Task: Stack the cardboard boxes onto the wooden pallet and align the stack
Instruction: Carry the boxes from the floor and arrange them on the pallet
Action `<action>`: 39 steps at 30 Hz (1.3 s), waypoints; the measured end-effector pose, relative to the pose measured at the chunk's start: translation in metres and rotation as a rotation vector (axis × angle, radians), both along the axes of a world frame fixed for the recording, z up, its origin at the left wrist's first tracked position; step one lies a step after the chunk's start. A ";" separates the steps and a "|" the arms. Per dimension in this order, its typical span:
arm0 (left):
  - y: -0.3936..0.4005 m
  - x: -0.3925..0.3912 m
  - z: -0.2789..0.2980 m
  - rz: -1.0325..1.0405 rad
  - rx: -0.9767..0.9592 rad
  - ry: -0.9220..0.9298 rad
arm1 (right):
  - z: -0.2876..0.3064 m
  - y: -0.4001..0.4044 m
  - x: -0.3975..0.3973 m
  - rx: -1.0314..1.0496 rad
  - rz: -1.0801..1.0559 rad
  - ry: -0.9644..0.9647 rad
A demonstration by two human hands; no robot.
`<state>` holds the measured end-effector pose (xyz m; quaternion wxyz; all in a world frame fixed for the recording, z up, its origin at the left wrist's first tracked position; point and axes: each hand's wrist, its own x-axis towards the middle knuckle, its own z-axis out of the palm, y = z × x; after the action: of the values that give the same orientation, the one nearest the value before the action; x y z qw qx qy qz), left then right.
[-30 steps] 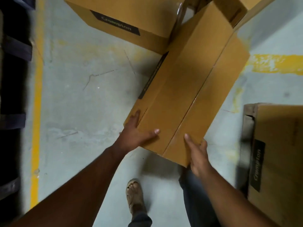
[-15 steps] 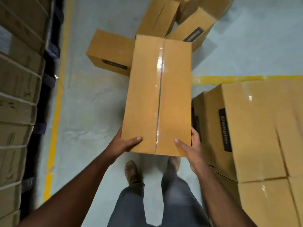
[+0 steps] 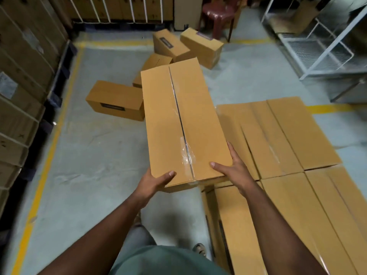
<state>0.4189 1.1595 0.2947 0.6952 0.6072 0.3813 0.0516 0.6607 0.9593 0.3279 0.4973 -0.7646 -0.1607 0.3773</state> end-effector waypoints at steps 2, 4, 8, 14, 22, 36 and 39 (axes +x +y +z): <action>-0.038 0.027 0.012 -0.022 0.026 -0.027 | 0.014 -0.040 0.025 -0.008 -0.008 -0.029; -0.061 0.057 0.023 -0.048 0.064 -0.054 | 0.024 -0.068 0.053 0.003 -0.028 -0.013; -0.089 0.113 0.040 -0.128 0.103 -0.076 | 0.033 -0.105 0.104 0.028 -0.097 -0.018; -0.118 0.172 0.011 -0.186 0.092 -0.088 | 0.002 -0.139 0.151 -0.015 -0.182 0.037; -0.130 0.199 -0.047 -0.122 0.093 -0.016 | -0.068 -0.149 0.175 -0.058 -0.191 0.184; -0.127 0.235 -0.095 0.040 -0.004 0.083 | -0.139 -0.130 0.213 -0.085 -0.277 0.193; -0.120 0.243 -0.105 0.157 -0.181 0.135 | -0.148 -0.130 0.215 0.015 -0.543 0.344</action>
<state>0.6620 1.0395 0.1900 0.7136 0.5124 0.4768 0.0301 0.8760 0.8295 0.1800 0.6053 -0.7009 0.1330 0.3532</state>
